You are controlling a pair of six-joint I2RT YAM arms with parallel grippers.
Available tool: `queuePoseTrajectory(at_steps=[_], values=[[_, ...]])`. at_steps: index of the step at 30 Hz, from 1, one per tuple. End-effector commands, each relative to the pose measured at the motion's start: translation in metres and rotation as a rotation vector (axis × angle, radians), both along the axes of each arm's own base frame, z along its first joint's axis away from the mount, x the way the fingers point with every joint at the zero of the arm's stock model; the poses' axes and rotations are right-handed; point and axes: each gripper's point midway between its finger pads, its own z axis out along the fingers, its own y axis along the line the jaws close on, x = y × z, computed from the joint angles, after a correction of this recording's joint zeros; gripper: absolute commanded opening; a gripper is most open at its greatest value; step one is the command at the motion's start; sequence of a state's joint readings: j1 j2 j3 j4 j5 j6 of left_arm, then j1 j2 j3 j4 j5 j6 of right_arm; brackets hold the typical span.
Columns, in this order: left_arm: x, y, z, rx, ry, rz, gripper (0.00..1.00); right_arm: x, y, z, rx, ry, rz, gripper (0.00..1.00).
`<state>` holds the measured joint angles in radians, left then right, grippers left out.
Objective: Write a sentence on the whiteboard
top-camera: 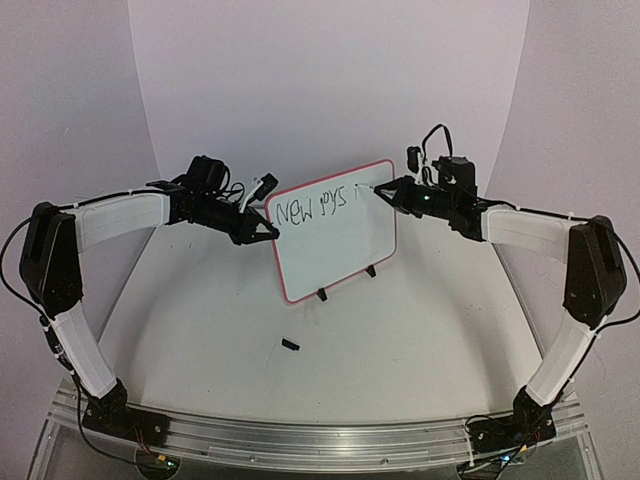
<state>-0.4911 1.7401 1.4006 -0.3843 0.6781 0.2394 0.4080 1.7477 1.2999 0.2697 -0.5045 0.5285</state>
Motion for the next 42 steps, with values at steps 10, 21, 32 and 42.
queuePoseTrajectory(at_steps=[10, 21, 32, 42], values=[[-0.023, -0.004, -0.022, 0.052, 0.105, -0.051, 0.0, -0.005, -0.016, 0.025, 0.01, -0.083, -0.061, 0.0], [-0.022, -0.004, -0.023, 0.055, 0.106, -0.051, 0.0, 0.006, -0.01, 0.018, 0.006, -0.073, -0.053, 0.0], [-0.022, -0.004, -0.024, 0.057, 0.109, -0.051, 0.0, 0.008, -0.01, -0.001, -0.01, -0.039, -0.055, 0.0], [-0.022, -0.005, -0.024, 0.055, 0.107, -0.051, 0.0, 0.0, -0.015, -0.023, -0.035, 0.01, -0.057, 0.0]])
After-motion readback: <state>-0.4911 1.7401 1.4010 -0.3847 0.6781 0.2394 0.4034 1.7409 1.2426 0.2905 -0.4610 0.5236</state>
